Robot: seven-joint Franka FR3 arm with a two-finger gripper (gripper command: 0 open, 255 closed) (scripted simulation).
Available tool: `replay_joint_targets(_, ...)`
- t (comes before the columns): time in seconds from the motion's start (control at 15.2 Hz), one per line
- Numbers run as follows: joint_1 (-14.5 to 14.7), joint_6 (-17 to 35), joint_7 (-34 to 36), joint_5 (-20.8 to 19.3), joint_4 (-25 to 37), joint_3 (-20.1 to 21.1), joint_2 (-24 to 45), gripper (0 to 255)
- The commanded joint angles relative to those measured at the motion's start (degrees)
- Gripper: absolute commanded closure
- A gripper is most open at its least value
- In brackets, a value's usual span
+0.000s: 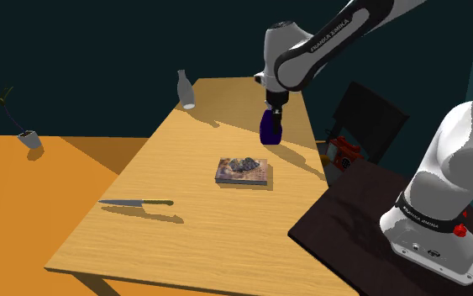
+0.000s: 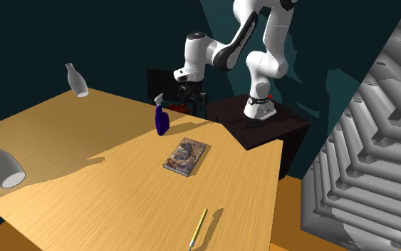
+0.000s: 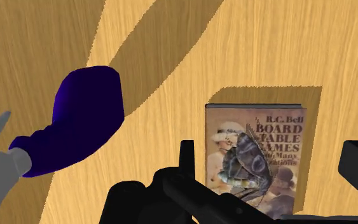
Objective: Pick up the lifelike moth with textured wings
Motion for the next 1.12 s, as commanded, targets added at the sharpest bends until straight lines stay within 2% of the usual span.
replay_joint_targets(0.0, 0.7, 3.1, -1.5, 0.1, 1.2, 0.4, 4.2, 0)
replay_joint_targets(0.73, 2.7, 15.3, -9.0, -0.8, 12.2, 3.2, 27.3, 0)
replay_joint_targets(1.06, 3.0, 18.4, -8.4, -1.5, 12.5, 2.8, 30.8, 0)
